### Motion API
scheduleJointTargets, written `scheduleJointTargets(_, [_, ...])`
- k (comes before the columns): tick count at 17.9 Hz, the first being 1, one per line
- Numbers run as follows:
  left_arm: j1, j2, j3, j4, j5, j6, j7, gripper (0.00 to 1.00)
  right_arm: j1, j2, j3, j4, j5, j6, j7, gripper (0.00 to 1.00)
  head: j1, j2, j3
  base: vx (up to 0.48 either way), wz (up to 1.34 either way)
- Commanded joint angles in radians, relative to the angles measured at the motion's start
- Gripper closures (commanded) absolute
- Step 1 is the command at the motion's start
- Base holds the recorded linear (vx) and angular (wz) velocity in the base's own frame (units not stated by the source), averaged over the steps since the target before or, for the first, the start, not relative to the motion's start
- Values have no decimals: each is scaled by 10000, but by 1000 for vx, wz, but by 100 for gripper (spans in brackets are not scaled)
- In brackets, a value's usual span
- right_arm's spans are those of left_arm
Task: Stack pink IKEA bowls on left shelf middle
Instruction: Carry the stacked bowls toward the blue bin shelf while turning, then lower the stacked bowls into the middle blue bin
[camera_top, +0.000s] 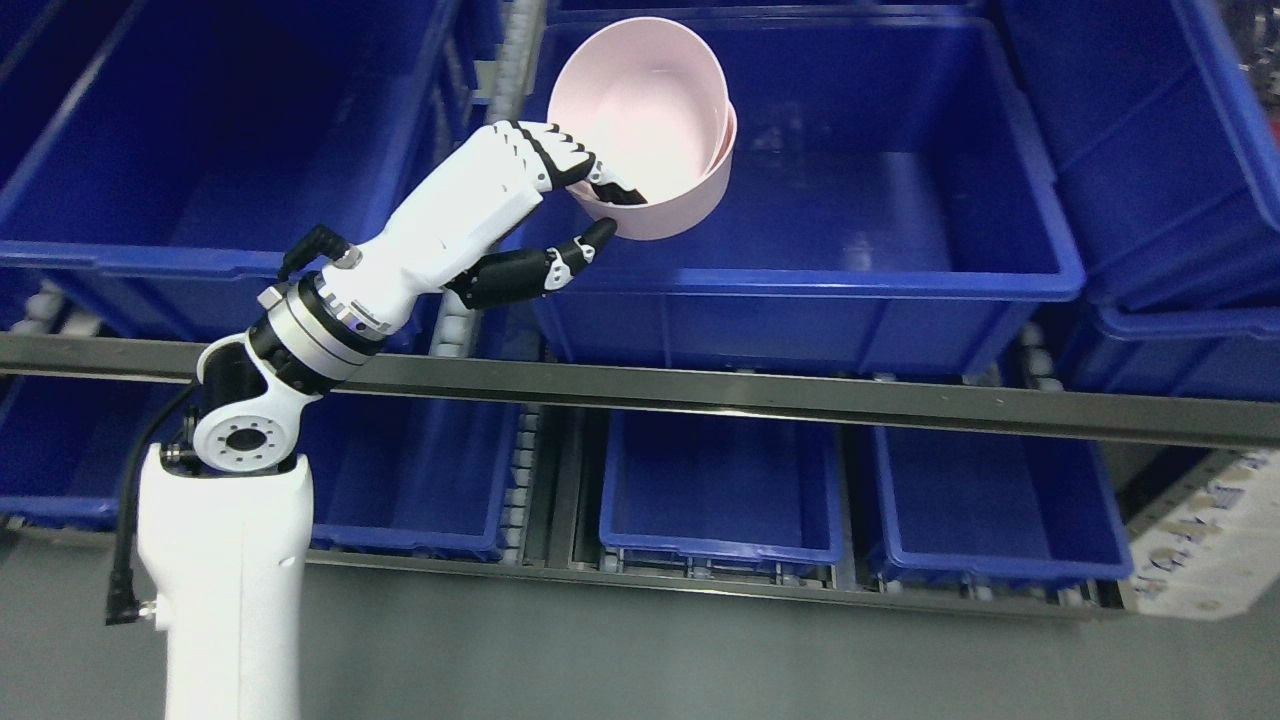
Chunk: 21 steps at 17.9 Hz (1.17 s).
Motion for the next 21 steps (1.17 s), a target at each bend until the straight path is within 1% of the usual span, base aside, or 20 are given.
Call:
scheduleJointTargets(1, [-23, 175, 1620, -186, 16, 112, -121, 98, 14, -174, -107, -338, 0, -5, 2, 0, 0, 0, 0, 4, 728])
scheduleJointTargets(5, [-161, 175, 1620, -186, 16, 250, -121, 97, 14, -174, -107, -338, 0, -5, 2, 0, 0, -2, 0, 11, 791])
scheduleJointTargets(10, [-162, 175, 1421, -186, 1, 281, -121, 97, 14, -174, -107, -338, 0, -5, 2, 0, 0, -5, 0, 56, 396])
scheduleJointTargets(12, [-222, 175, 1100, -171, -14, 464, -152, 97, 14, -174, -107, -338, 0, -5, 2, 0, 0, -5, 0, 58, 158])
scheduleJointTargets(14, [-422, 175, 488, -171, -30, 694, -152, 97, 14, -174, -107, -338, 0, -5, 2, 0, 0, -5, 0, 57, 59])
scheduleJointTargets(16, [-560, 175, -217, -171, -212, 1153, -152, 97, 14, -174, -107, -338, 0, -5, 2, 0, 0, -5, 0, 51, 8])
scheduleJointTargets(18, [-606, 175, -603, -140, -824, 1781, -152, 97, 14, -174, -107, -338, 0, -5, 2, 0, 0, -5, 0, 48, 40])
scheduleJointTargets(21, [-637, 175, -590, 44, -1669, 2915, -152, 96, 14, -174, -107, -338, 0, -5, 2, 0, 0, -5, 0, 56, 49])
